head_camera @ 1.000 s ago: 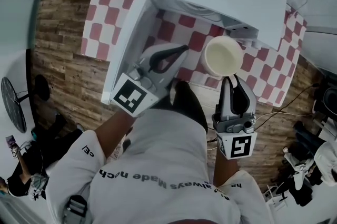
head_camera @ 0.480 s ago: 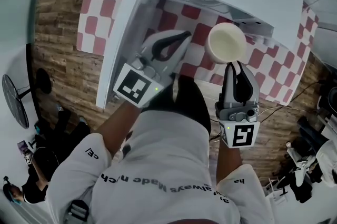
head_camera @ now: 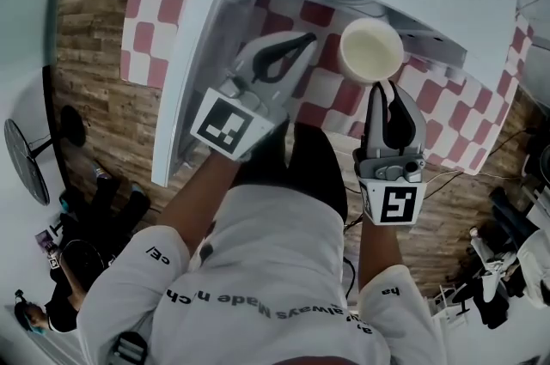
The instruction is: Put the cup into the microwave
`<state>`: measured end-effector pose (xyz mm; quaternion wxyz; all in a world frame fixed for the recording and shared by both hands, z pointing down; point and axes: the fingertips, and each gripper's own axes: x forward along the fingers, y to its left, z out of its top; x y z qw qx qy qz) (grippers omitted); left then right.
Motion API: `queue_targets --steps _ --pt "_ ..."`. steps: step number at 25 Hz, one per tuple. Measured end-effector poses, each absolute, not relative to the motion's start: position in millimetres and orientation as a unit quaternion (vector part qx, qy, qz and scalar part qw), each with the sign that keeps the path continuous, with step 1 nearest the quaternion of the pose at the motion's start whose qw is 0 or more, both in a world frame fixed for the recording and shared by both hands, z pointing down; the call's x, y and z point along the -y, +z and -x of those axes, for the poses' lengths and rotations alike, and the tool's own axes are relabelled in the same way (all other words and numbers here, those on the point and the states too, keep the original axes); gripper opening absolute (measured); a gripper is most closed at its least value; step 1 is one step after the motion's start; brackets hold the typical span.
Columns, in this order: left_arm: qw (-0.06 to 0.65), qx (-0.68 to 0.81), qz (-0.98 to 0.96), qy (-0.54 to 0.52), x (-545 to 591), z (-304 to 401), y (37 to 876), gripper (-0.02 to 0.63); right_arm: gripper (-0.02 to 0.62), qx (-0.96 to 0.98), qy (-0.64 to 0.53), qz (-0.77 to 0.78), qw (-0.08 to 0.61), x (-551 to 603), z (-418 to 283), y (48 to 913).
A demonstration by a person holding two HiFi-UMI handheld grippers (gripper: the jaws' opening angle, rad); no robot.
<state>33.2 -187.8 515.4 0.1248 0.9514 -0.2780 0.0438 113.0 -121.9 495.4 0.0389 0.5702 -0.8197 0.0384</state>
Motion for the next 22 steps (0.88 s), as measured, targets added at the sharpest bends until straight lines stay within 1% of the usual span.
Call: queue_targets --steps 22 --pt "0.102 0.287 -0.951 0.046 225 -42 559 0.004 0.038 0.799 0.04 -0.599 0.026 180 -116 547"
